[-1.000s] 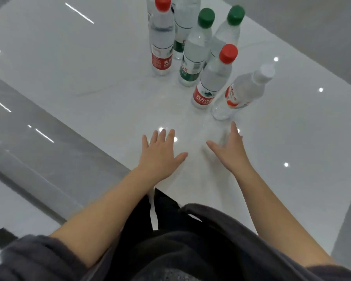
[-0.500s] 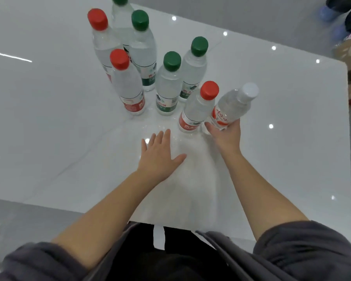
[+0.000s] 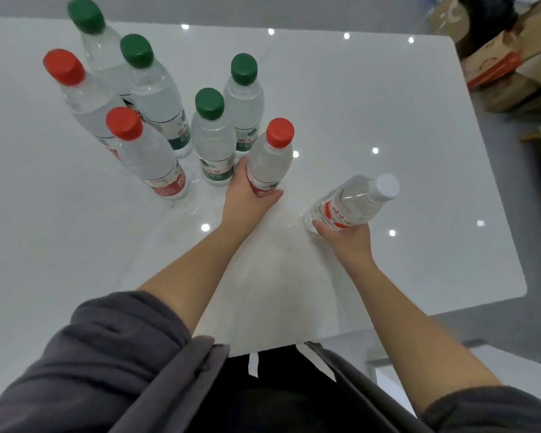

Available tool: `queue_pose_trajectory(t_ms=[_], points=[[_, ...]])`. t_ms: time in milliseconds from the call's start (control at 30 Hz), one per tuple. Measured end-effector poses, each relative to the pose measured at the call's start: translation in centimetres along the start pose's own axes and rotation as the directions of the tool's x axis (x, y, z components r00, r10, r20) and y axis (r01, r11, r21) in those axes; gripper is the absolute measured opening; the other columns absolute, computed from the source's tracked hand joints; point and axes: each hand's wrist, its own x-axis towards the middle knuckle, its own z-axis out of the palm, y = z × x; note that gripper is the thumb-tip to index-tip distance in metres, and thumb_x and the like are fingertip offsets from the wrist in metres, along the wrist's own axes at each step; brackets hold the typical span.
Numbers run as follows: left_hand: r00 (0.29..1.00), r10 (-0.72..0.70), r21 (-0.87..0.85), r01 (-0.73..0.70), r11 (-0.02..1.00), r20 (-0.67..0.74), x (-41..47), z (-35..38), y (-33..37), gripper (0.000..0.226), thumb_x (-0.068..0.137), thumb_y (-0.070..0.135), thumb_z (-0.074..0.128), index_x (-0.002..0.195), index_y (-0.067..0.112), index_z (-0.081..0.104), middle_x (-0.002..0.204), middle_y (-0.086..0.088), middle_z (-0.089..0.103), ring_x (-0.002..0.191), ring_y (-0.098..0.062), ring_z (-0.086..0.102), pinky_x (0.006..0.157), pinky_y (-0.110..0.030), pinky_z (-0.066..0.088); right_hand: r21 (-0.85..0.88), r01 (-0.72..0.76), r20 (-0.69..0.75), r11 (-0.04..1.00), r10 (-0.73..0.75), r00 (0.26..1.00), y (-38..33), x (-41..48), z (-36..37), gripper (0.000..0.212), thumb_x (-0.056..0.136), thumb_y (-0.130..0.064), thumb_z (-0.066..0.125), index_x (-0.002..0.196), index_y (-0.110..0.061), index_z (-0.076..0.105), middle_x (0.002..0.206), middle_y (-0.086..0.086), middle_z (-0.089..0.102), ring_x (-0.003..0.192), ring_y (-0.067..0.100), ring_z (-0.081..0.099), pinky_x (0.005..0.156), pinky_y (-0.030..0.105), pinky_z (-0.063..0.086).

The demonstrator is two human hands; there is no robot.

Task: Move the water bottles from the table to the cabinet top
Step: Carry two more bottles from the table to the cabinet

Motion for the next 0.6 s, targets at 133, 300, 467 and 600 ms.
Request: queue_pose_trajectory(t_ms=[133, 300, 467, 600], points=[[1.0, 0.017, 0.018, -0.016, 1.0, -0.022, -0.1, -0.4, -0.1, 0.061, 0.071, 0.028, 0.082, 0.123, 0.019, 0.051, 0.106, 0.012, 0.06, 0.097, -0.011, 0.058, 0.081, -0.021, 0.043, 0.035, -0.016, -0.03, 0.999, 0.017, 0.999, 0.7, -1.1, 0.0, 0.043, 0.069, -0.022, 0.085, 0.107, -0.021, 0.066, 0.097, -0.01, 0.072, 0.09, 0.004, 0.069, 0.086, 0.029, 0.055], [0.997, 0.031, 0.097, -0.037, 0.995, 0.07, -2.6, -1.6, -2.3, 0.067, 0.068, 0.033, 0.084, 0.124, 0.021, 0.051, 0.119, 0.005, 0.062, 0.105, -0.015, 0.059, 0.089, -0.031, 0.048, 0.072, -0.011, -0.048, 0.997, 0.015, 0.999, 1.5, -2.5, 0.5, 0.045, 0.068, -0.023, 0.085, 0.109, -0.018, 0.065, 0.098, -0.006, 0.073, 0.091, 0.007, 0.069, 0.09, 0.037, 0.056], [0.994, 0.027, 0.083, -0.035, 0.996, 0.102, -4.3, -2.0, -4.0, 0.076, 0.067, 0.03, 0.086, 0.132, 0.022, 0.048, 0.125, 0.007, 0.061, 0.109, -0.012, 0.058, 0.091, -0.028, 0.045, 0.093, -0.002, -0.062, 0.996, 0.008, 0.998, 1.9, -3.3, 1.2, 0.054, 0.067, -0.024, 0.084, 0.114, -0.015, 0.061, 0.1, -0.006, 0.071, 0.092, 0.006, 0.068, 0.089, 0.035, 0.056], [0.994, -0.008, 0.122, -0.006, 0.993, 0.108, -4.1, -1.5, -3.2, 0.067, 0.069, 0.028, 0.085, 0.126, 0.02, 0.052, 0.112, 0.008, 0.063, 0.097, -0.011, 0.057, 0.081, -0.022, 0.041, 0.098, -0.007, -0.096, 0.995, 0.017, 0.995, 2.4, -3.2, 1.8, 0.063, 0.064, -0.027, 0.085, 0.12, -0.017, 0.058, 0.106, -0.007, 0.07, 0.096, 0.005, 0.067, 0.09, 0.035, 0.055]])
